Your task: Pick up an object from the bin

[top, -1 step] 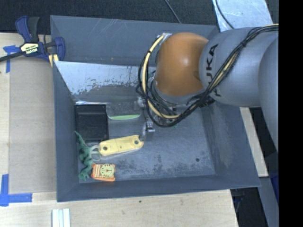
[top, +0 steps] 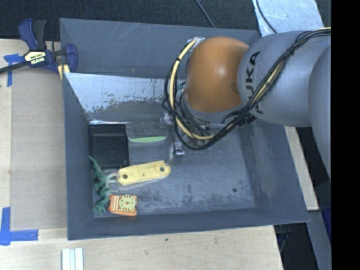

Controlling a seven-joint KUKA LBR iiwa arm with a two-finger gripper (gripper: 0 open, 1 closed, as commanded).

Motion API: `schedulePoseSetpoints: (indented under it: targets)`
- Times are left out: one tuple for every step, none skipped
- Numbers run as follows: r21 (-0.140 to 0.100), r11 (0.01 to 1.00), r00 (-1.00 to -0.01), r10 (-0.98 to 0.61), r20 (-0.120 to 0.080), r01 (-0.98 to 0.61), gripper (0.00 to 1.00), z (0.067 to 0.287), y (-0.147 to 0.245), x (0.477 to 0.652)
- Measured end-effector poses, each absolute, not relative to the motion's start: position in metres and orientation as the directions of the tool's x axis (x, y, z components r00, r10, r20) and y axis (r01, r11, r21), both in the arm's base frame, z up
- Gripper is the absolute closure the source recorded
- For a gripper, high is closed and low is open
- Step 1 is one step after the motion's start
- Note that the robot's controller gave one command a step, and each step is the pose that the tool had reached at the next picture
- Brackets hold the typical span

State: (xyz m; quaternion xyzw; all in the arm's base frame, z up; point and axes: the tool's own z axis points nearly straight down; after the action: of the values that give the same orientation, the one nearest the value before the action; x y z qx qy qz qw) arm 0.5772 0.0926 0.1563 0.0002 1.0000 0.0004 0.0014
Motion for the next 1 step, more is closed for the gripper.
schedulePoseSetpoints:
  targets:
    - [0.002,0.994,-0.994,-0.109,-0.002,-0.109,0.0,0.0701,0.1412,0.5352]
